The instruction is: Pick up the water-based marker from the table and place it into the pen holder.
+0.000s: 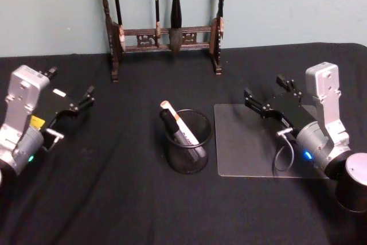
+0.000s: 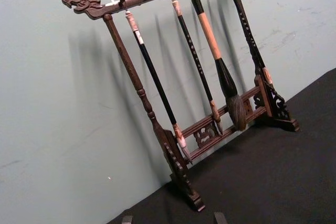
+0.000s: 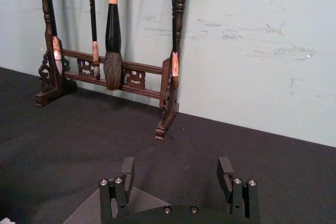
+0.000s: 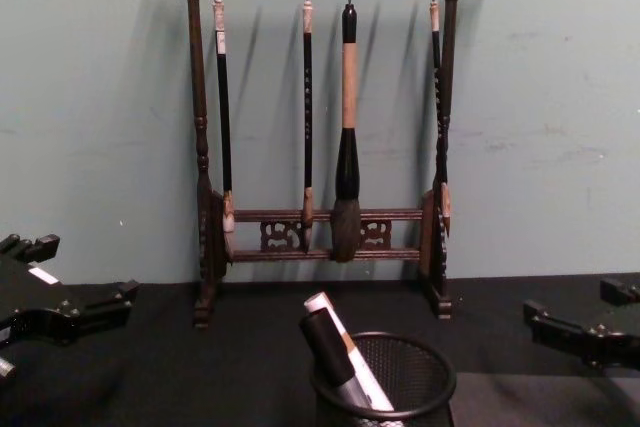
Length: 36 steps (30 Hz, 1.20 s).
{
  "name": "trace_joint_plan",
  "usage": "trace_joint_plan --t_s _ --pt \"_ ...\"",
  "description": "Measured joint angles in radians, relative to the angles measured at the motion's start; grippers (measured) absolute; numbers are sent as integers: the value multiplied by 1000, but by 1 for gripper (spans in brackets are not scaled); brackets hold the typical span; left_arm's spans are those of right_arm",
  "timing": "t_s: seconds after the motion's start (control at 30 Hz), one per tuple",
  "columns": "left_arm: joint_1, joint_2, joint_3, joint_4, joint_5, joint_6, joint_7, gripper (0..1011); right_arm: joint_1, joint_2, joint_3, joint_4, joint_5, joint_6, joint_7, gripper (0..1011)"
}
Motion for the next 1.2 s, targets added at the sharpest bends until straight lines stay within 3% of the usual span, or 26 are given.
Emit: trace_joint_plan --t_s 1.2 --pt "0 0 0 0 0 0 0 1001 0 1 0 -1 2 0 0 1003"
